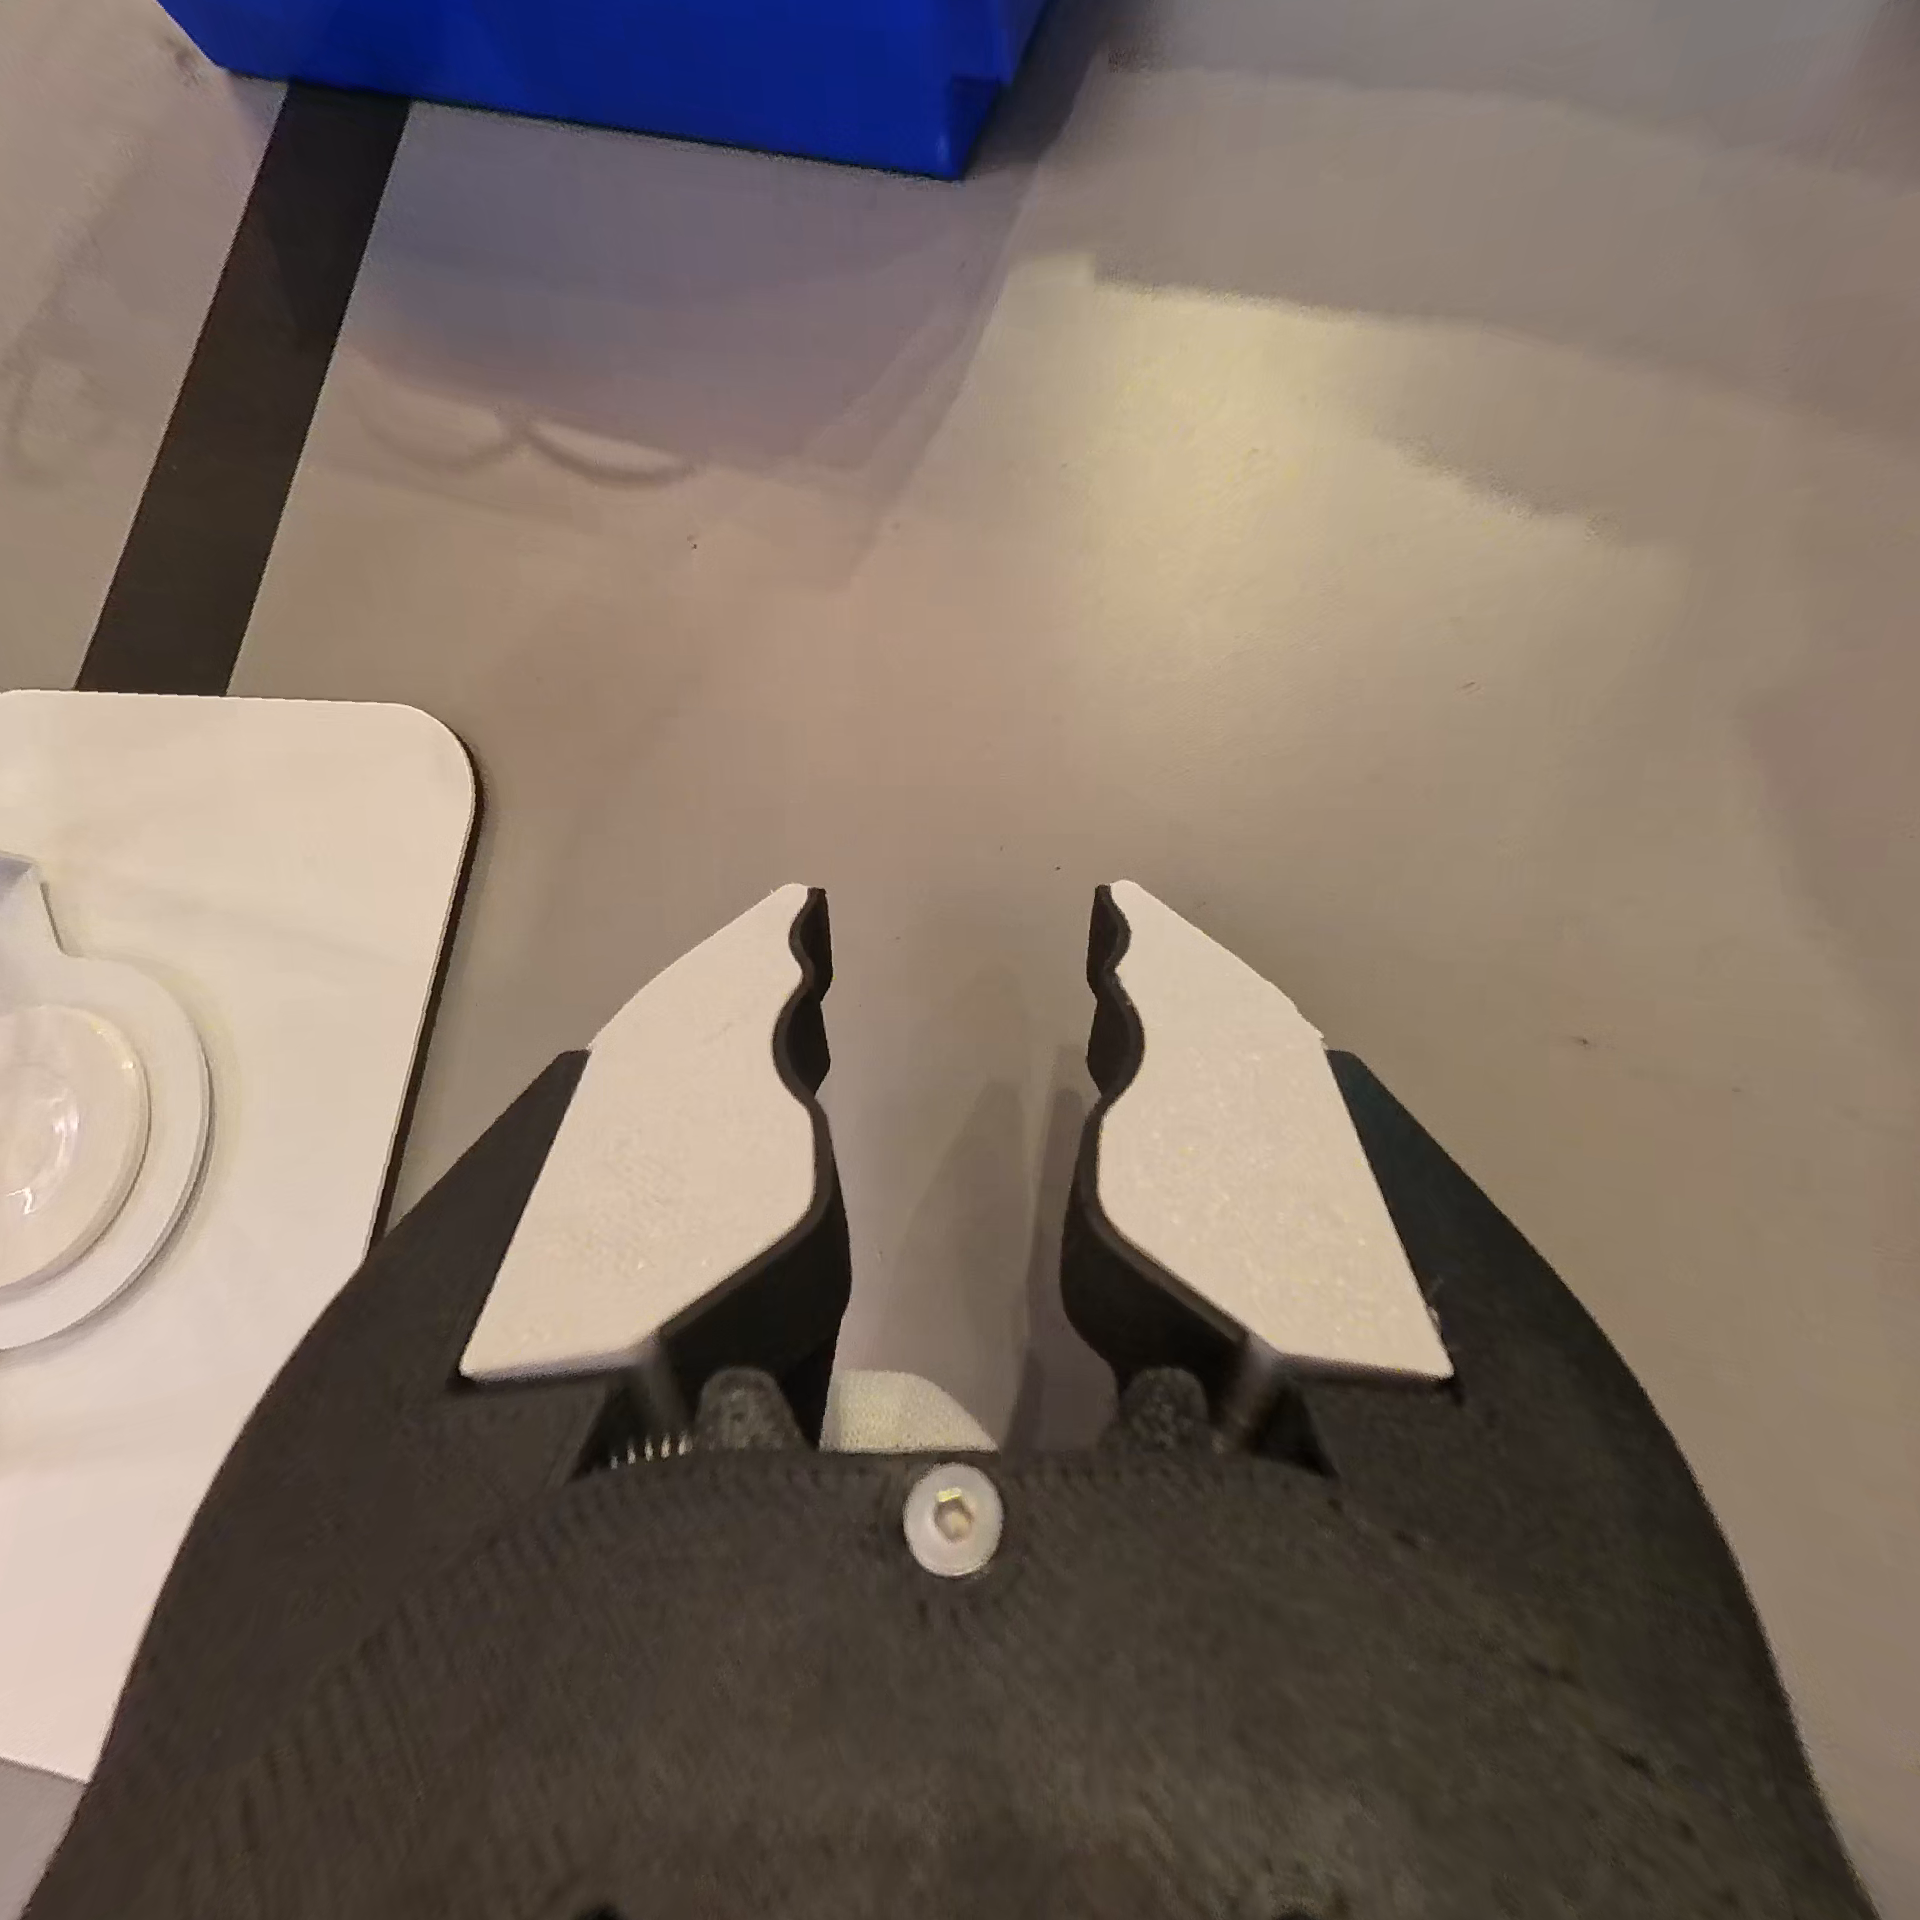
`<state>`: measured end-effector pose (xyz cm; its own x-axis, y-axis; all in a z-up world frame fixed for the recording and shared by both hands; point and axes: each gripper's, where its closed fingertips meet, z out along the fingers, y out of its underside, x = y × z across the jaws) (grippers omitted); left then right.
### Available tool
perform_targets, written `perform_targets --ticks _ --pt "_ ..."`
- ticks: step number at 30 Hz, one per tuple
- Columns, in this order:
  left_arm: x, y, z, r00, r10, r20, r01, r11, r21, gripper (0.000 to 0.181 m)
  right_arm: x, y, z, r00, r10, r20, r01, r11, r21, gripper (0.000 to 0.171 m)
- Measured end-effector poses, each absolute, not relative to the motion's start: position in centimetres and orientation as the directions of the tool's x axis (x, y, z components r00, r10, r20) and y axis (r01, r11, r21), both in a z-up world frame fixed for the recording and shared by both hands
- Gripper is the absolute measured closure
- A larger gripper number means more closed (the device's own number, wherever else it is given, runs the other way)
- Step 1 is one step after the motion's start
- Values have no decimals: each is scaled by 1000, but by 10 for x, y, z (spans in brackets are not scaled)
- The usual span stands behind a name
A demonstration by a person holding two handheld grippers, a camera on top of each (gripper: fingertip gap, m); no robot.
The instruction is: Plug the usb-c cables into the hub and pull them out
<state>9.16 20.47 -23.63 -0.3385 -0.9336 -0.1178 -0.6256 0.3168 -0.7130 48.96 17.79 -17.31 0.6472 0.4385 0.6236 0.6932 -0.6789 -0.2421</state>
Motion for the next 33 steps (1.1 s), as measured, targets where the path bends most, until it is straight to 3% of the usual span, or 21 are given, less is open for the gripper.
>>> perform_targets --ticks 10,15,20,22,25,30,33 --pt "90 207 -240 -338 -934 -115 -637 317 -703 134 496 185 -205 727 598 338 657 -748 -88 151" --pt "89 208 -244 -337 -935 -112 -646 316 -695 134 494 181 -223 810 574 117 580 -814 -20 151" --pt "88 209 -247 -336 -936 -108 -655 314 -687 134 497 176 -245 802 597 16 590 -796 135 153" --pt "88 209 -249 -335 -936 -105 -657 312 -686 134 489 171 -247 793 607 -60 607 -776 169 171" --pt "88 209 -252 -338 -936 -102 -663 314 -679 134 488 174 -254 801 594 -77 597 -783 177 169" --pt "87 211 -252 -333 -938 -94 -665 304 -682 134 506 164 -238 823 567 25 548 -805 226 153" --pt "87 210 -253 -337 -937 -93 -667 307 -679 133 506 164 -212 831 548 95 530 -832 162 148"
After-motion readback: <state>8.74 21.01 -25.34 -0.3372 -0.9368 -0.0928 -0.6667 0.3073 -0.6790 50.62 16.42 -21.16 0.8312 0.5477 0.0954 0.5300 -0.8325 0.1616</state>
